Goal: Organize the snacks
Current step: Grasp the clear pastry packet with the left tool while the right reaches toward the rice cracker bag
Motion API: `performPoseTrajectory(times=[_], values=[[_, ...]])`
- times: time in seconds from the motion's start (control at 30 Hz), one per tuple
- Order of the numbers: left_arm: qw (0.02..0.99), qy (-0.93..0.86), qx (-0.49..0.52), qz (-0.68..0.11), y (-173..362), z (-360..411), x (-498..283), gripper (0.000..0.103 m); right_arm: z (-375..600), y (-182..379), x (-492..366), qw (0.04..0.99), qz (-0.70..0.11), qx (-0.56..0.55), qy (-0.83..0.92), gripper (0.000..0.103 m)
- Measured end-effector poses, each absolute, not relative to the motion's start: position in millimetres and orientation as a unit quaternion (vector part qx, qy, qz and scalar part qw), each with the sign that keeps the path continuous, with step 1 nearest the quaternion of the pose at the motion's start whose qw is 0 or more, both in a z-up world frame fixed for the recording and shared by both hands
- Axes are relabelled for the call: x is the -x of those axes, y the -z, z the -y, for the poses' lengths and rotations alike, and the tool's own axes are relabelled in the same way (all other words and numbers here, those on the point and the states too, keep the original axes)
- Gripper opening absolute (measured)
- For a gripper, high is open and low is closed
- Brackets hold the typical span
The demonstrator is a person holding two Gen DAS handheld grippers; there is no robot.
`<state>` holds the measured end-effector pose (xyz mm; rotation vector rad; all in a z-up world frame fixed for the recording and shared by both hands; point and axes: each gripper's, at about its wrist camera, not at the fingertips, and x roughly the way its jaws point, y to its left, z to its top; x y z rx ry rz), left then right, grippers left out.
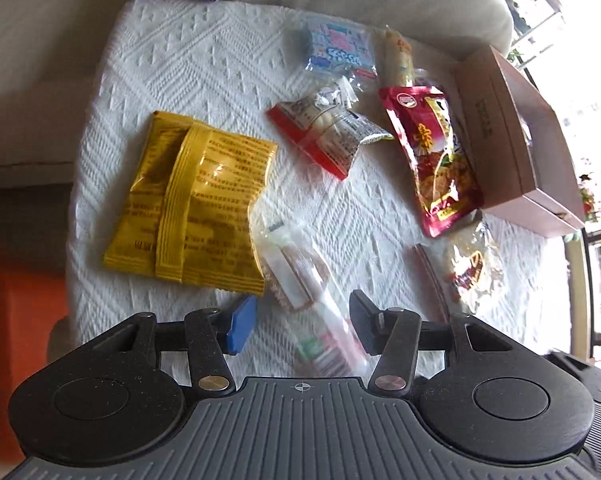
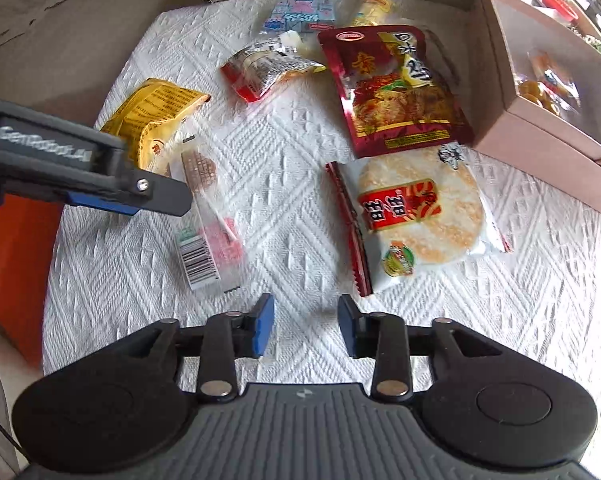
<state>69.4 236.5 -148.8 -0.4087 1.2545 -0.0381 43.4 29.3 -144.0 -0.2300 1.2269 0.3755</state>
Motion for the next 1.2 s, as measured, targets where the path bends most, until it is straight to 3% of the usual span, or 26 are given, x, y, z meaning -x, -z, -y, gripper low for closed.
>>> performPoseTrajectory(times=[0.07, 0.17, 0.23, 0.3, 0.43, 0.53, 0.57, 0.73, 1.07, 1.2], values=[[0.806, 0.007, 0.143, -0.574, 148.3, -218.9, -79.9, 0.06, -15.7, 136.3, -41.2, 0.812, -0.557, 0.094, -0.15, 0.075], [0.813, 0.018, 0.078, -0.577, 150.6, -195.0, -85.2, 0.074, 7.2, 131.6, -50.4, 0.82, -0.56, 0.036, -0.116, 0.075], [0.816, 0.022, 0.037, -0.576, 151.4, -185.5, -80.4, 0.069, 26.8, 131.6, -64.9, 0.818, -0.569, -0.031, -0.079, 0.076], [0.816, 0.028, 0.003, -0.577, 150.7, -181.0, -71.4, 0.054, 40.8, 137.5, -82.8, 0.809, -0.58, -0.09, -0.038, 0.076], [0.801, 0.038, 0.022, -0.597, 148.9, -181.4, -62.5, 0.046, 46.3, 150.3, -121.0, 0.8, -0.576, -0.167, 0.007, 0.076], [0.792, 0.037, 0.061, -0.607, 146.5, -183.5, -60.7, 0.043, 29.2, 160.1, -143.1, 0.803, -0.584, -0.123, -0.016, 0.078], [0.791, 0.031, 0.072, -0.606, 145.4, -184.1, -59.6, 0.043, 25.0, 161.2, -144.8, 0.806, -0.582, -0.101, -0.029, 0.086], [0.796, 0.011, 0.103, -0.596, 145.4, -187.4, -63.0, 0.047, 33.0, 154.0, -118.7, 0.825, -0.559, 0.031, -0.078, 0.089], [0.798, -0.009, 0.088, -0.597, 146.6, -179.5, -76.7, 0.047, 98.3, 143.1, -75.8, 0.807, -0.58, -0.055, -0.094, 0.091], [0.794, -0.01, 0.095, -0.6, 147.1, -180.2, -77.0, 0.047, 73.9, 144.7, -50.4, 0.796, -0.585, 0.03, -0.152, 0.091]])
